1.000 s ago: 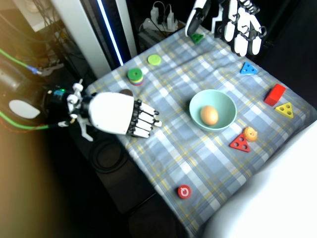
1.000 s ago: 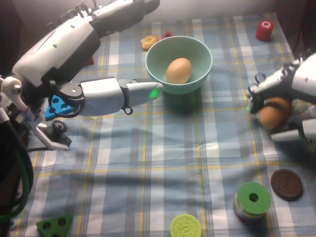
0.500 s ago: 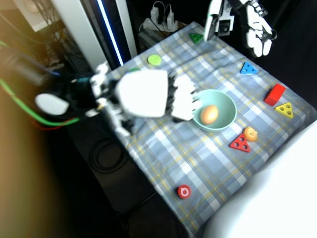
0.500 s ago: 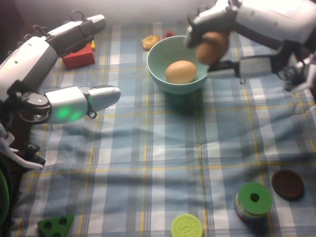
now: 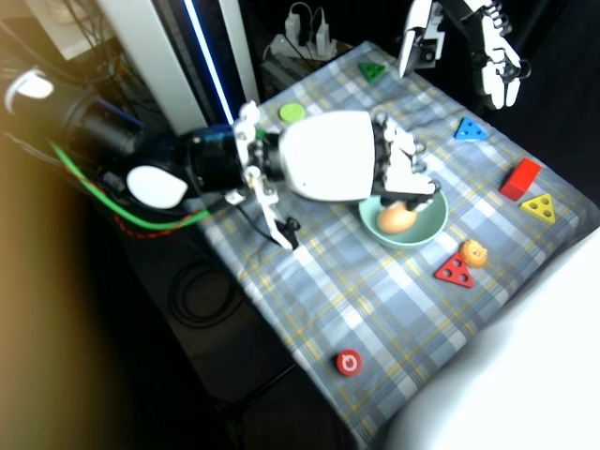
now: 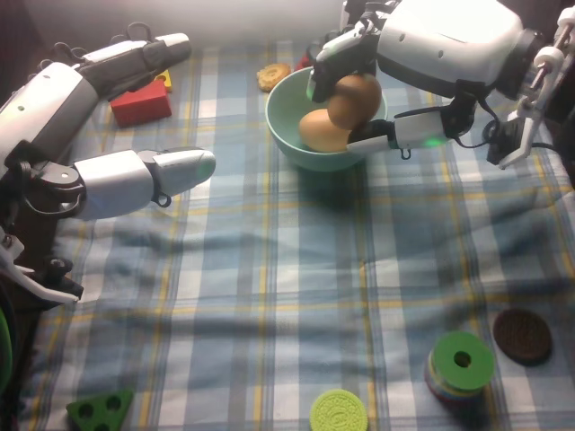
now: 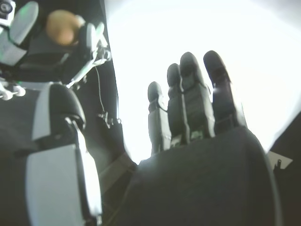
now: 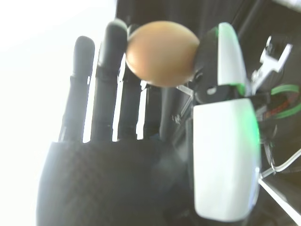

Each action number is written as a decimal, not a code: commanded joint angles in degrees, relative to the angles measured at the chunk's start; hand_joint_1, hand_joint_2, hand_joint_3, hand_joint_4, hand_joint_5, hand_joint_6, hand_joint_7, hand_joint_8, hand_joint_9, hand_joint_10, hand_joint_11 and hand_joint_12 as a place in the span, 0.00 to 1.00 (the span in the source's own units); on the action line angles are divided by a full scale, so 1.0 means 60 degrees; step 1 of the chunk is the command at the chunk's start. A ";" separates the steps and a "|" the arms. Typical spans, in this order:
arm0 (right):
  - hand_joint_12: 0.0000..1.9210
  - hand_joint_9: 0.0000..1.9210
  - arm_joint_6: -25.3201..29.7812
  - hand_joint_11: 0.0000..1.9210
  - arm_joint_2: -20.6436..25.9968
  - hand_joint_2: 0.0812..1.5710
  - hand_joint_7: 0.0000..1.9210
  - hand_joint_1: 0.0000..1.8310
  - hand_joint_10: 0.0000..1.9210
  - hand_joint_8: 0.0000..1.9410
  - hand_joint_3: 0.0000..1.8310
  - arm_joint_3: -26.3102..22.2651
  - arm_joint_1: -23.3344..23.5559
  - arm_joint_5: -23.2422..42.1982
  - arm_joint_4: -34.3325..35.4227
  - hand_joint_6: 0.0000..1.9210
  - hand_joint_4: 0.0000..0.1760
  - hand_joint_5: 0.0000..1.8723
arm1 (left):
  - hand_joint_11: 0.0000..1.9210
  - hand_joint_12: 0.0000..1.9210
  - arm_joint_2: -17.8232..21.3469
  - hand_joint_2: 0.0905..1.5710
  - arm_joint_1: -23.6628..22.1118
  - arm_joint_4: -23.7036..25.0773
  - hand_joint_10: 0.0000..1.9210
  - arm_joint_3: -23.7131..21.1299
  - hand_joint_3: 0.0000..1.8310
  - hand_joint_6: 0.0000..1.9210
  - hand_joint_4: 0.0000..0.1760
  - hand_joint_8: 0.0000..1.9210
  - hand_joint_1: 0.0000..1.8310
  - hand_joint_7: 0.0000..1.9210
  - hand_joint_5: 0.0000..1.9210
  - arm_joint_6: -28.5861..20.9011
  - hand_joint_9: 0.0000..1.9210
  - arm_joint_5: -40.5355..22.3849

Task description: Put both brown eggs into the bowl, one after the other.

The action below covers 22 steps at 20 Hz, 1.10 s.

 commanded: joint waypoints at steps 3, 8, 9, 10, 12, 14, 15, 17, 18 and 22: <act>0.68 0.33 -0.0045 0.17 -0.0040 0.65 0.38 0.59 0.33 0.31 0.00 0.0103 0.0161 0.0946 0.0294 0.20 0.15 0.45 | 0.00 0.29 0.0035 0.61 -0.0047 0.0293 0.00 0.0028 0.00 0.00 0.34 0.00 0.46 0.20 0.24 -0.0195 0.19 -0.1099; 0.55 0.31 -0.0046 0.11 -0.0034 0.58 0.29 0.58 0.04 0.00 0.00 0.0126 0.0161 0.0891 0.0281 0.00 0.66 0.30 | 0.00 0.29 0.0035 0.61 -0.0045 0.0313 0.00 0.0026 0.00 0.00 0.45 0.00 0.47 0.20 0.25 -0.0199 0.19 -0.1102; 0.55 0.30 -0.0046 0.10 -0.0033 0.58 0.29 0.57 0.04 0.00 0.00 0.0120 0.0161 0.0891 0.0284 0.00 0.67 0.28 | 0.00 0.30 0.0035 0.61 -0.0041 0.0314 0.00 0.0026 0.00 0.00 0.47 0.00 0.46 0.20 0.25 -0.0224 0.19 -0.1113; 0.55 0.31 -0.0046 0.11 -0.0033 0.57 0.29 0.58 0.04 0.00 0.00 0.0087 0.0161 0.0893 0.0312 0.00 0.65 0.28 | 0.00 0.30 0.0041 0.62 -0.0030 0.0327 0.00 0.0026 0.00 0.00 0.48 0.00 0.45 0.20 0.25 -0.0308 0.19 -0.1144; 0.56 0.32 -0.0046 0.12 -0.0033 0.57 0.28 0.60 0.04 0.00 0.00 -0.0055 0.0161 0.0947 0.0340 0.00 0.53 0.27 | 0.00 0.29 0.0062 0.61 0.0001 0.0397 0.00 0.0027 0.00 0.00 0.55 0.00 0.47 0.20 0.25 -0.0565 0.19 -0.1262; 0.59 0.33 -0.0045 0.11 0.0383 0.56 0.29 0.61 0.03 0.00 0.00 -0.0370 0.0142 0.1470 0.0651 0.00 0.30 0.27 | 0.00 0.30 0.0155 0.61 0.0107 0.0583 0.00 0.0025 0.00 0.00 0.52 0.00 0.47 0.21 0.25 -0.1223 0.20 -0.1590; 0.57 0.31 -0.0026 0.10 0.0661 0.61 0.29 0.55 0.02 0.00 0.00 -0.0565 -0.0147 0.1992 0.1002 0.00 0.42 0.27 | 0.00 0.30 0.0223 0.61 0.0184 0.0727 0.00 0.0026 0.00 0.00 0.64 0.00 0.46 0.21 0.23 -0.1646 0.19 -0.1814; 0.55 0.31 0.0063 0.10 0.1335 0.65 0.28 0.50 0.01 0.00 0.00 -0.1102 -0.0918 0.3493 0.1792 0.00 0.33 0.28 | 0.00 0.30 0.0388 0.60 0.0375 0.1138 0.00 0.0026 0.00 0.00 0.59 0.00 0.47 0.22 0.21 -0.2788 0.22 -0.2473; 0.55 0.31 0.0078 0.10 0.1528 0.67 0.30 0.48 0.01 0.00 0.00 -0.1276 -0.1195 0.3993 0.2041 0.00 0.00 0.28 | 0.00 0.26 0.0452 0.60 0.0466 0.1290 0.00 0.0028 0.00 0.00 0.41 0.00 0.49 0.22 0.20 -0.3204 0.22 -0.2754; 0.37 0.30 0.0159 0.13 0.2311 0.70 0.30 0.43 0.00 0.00 0.00 -0.2068 -0.2661 0.6639 0.3288 0.00 0.02 0.28 | 0.00 0.40 0.0510 0.63 0.1142 0.1845 0.00 0.0668 0.00 0.00 0.13 0.00 0.43 0.19 0.15 -0.6844 0.16 -0.4431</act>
